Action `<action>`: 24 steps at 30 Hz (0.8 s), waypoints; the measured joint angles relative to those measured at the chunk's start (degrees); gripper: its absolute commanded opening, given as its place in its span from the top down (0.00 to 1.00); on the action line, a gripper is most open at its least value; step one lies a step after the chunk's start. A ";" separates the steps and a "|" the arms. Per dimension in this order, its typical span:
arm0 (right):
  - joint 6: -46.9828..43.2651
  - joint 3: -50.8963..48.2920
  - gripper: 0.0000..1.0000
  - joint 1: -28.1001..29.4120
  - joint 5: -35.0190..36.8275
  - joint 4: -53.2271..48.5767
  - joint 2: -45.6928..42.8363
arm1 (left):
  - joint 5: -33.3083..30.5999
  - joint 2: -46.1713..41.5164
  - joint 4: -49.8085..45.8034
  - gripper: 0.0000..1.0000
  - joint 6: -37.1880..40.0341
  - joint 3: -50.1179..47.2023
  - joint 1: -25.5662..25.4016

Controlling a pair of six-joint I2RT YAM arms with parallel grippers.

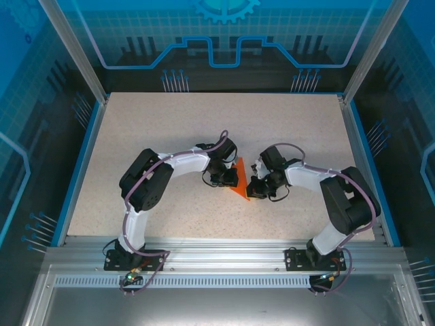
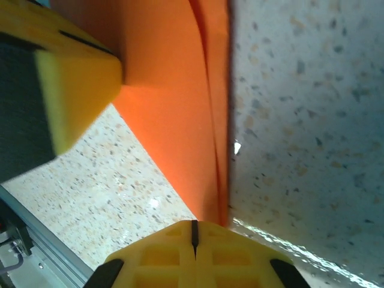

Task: Fold a paper plane with a square sheet of paper (fold left side to right side)

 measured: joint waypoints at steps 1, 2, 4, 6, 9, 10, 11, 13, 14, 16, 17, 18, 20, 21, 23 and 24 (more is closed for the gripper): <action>0.04 0.63 1.00 0.04 -0.02 0.11 0.37 | 0.00 0.00 0.00 0.82 0.00 0.00 0.00; 0.09 1.29 1.00 0.09 0.00 0.26 0.90 | -0.02 0.00 0.00 0.82 0.00 0.00 0.00; 0.22 2.29 1.00 0.09 0.02 0.61 2.29 | -0.02 0.00 0.00 0.82 0.00 0.00 0.00; 0.20 2.71 1.00 0.20 0.02 0.85 4.02 | -0.02 0.00 0.00 0.82 -0.02 0.00 0.00; 0.15 2.80 1.00 0.48 0.17 0.76 5.81 | -0.22 0.00 -0.02 0.82 -0.02 0.00 0.00; 0.13 2.82 1.00 0.46 0.17 0.72 5.84 | -0.24 0.00 0.00 0.82 -0.04 0.00 0.00; -0.02 2.82 1.00 0.50 0.22 0.63 5.84 | -0.26 0.00 0.00 0.82 -0.07 0.00 0.00; -0.24 2.71 1.00 0.48 0.28 0.63 5.84 | -0.33 0.00 -0.02 0.82 -0.09 0.00 0.00; -0.37 2.45 1.00 0.48 0.37 0.85 5.70 | -0.44 0.00 -0.04 0.82 -0.09 0.00 0.00; -0.61 1.36 1.00 0.46 0.44 1.95 4.96 | -0.52 0.00 -0.04 0.82 -0.09 0.00 0.00; -0.72 0.61 1.00 0.46 0.48 2.69 4.46 | -0.59 0.00 -0.04 0.82 -0.09 0.00 0.00; -0.92 -0.13 1.00 0.46 0.48 3.54 4.00 | -0.61 0.00 -0.04 0.82 -0.09 0.00 0.00; -1.16 -1.62 1.00 0.46 0.48 4.63 2.91 | -0.61 0.00 -0.04 0.82 -0.09 0.00 -0.04; -1.33 -2.36 1.00 0.46 0.46 4.96 2.34 | -0.61 0.00 -0.02 0.82 -0.11 0.00 -0.04; -1.57 -3.80 1.00 0.46 0.42 5.31 1.14 | -0.59 0.00 -0.02 0.82 -0.11 0.00 -0.07; -1.70 -4.48 1.00 0.46 0.44 5.46 0.57 | -0.61 0.00 -0.02 0.82 -0.11 0.00 -0.04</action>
